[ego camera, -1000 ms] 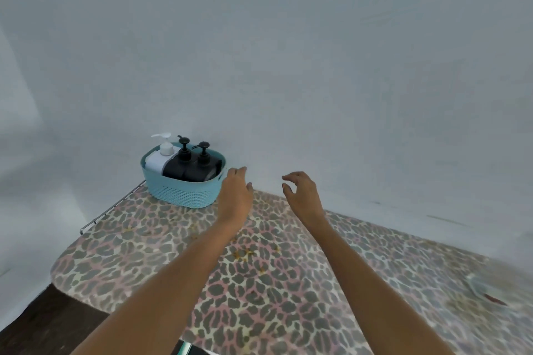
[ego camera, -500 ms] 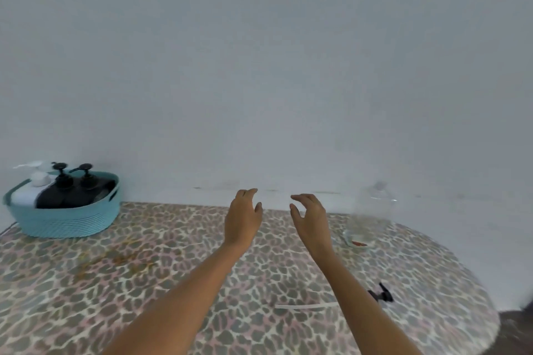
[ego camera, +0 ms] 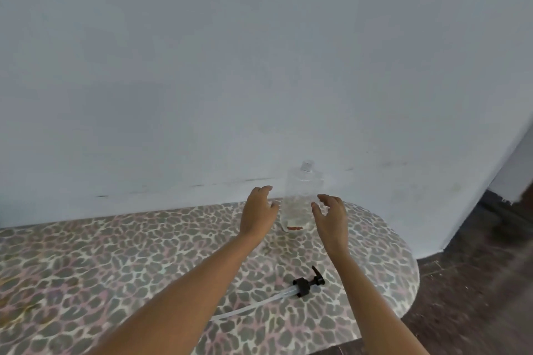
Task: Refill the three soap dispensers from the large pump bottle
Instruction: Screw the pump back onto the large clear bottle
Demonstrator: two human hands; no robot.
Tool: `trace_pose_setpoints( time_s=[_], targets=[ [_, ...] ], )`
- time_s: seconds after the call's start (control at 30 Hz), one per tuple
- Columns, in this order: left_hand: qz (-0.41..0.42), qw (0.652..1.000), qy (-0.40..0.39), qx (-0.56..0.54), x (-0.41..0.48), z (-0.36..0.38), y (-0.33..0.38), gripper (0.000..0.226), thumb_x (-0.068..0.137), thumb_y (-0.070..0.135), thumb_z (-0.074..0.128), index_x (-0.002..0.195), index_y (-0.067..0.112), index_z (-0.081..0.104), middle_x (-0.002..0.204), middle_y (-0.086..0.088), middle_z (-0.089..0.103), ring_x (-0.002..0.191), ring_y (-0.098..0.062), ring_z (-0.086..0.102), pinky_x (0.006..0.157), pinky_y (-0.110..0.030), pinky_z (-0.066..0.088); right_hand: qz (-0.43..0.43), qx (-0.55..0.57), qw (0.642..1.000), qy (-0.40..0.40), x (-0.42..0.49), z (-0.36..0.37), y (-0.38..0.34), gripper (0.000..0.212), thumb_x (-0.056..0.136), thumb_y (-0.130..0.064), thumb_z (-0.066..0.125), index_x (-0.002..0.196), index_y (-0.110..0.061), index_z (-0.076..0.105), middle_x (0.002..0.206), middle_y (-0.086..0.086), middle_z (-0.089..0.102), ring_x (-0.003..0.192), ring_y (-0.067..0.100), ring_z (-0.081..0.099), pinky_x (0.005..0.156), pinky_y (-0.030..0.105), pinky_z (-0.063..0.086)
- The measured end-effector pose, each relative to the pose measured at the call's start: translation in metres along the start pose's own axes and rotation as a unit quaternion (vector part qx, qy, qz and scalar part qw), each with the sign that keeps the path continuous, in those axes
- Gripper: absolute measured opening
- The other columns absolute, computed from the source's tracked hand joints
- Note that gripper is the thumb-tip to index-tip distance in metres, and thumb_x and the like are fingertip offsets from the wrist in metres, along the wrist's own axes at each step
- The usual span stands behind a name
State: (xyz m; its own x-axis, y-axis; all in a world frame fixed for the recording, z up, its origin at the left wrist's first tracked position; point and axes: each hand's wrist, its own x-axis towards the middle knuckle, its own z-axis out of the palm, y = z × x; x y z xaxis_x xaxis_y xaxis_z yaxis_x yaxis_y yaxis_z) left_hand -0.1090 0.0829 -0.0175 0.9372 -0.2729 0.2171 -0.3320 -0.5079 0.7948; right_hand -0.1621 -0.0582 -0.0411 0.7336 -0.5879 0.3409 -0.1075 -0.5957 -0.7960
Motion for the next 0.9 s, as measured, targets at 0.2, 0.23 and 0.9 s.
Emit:
trace_pose_setpoints(
  time_s=[0.2,0.23,0.9],
  targets=[
    [-0.015,0.996,-0.087,-0.013,0.019,0.031,-0.003,0.058,0.092,0.016,0.051,0.143,0.012,0.023,0.148,-0.007,0.027,0.136,-0.020,0.027,0.108,-0.029,0.027,0.056,0.032,0.998,-0.015,0.026,0.014,0.029,0.055,0.088,-0.022,0.061,0.135,-0.006,0.037,0.133,0.011,0.044,0.120,0.024,0.047,0.095,0.030,0.040],
    [-0.024,0.995,-0.098,-0.017,0.023,0.036,-0.005,0.063,0.091,0.016,0.052,0.144,0.013,0.018,0.151,-0.006,0.023,0.138,-0.020,0.024,0.109,-0.029,0.025,0.064,0.038,0.997,-0.027,0.030,0.018,0.033,0.059,0.088,-0.024,0.061,0.138,-0.006,0.034,0.137,0.010,0.042,0.124,0.024,0.044,0.100,0.034,0.039],
    [-0.021,0.990,-0.014,-0.140,0.020,-0.003,-0.026,0.047,0.081,0.021,0.067,0.123,0.013,0.048,0.121,-0.009,0.057,0.098,-0.015,0.054,0.079,-0.026,0.046,0.037,0.153,0.984,-0.084,0.007,0.045,-0.010,0.044,0.085,-0.012,0.064,0.126,-0.005,0.051,0.113,0.002,0.060,0.103,0.014,0.057,0.083,0.018,0.045]
  ],
)
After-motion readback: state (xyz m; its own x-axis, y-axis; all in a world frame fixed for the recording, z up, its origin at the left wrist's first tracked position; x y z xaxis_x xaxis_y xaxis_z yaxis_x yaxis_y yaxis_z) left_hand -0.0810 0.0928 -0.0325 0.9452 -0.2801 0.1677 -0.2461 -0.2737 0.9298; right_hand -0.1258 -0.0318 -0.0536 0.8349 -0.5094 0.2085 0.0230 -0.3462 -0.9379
